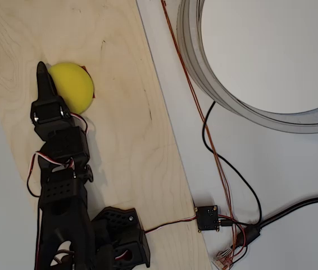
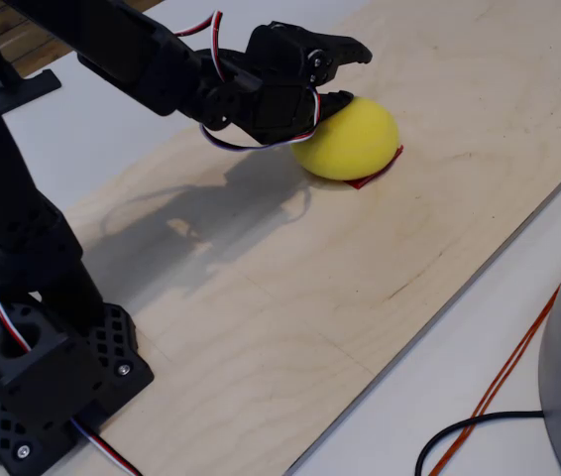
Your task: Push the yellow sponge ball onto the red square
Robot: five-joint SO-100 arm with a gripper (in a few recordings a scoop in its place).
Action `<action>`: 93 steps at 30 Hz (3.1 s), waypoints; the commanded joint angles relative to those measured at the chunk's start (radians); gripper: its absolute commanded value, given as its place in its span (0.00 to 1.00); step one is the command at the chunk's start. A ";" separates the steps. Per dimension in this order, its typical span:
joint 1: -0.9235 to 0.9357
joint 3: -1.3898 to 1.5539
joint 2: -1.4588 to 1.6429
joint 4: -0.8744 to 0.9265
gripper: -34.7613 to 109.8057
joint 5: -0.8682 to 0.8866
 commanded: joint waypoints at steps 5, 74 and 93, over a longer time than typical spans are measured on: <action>0.069 -0.035 0.014 -0.006 0.35 -0.064; -0.011 -0.425 0.442 0.290 0.24 -0.100; -0.037 -0.413 0.449 0.222 0.24 -0.178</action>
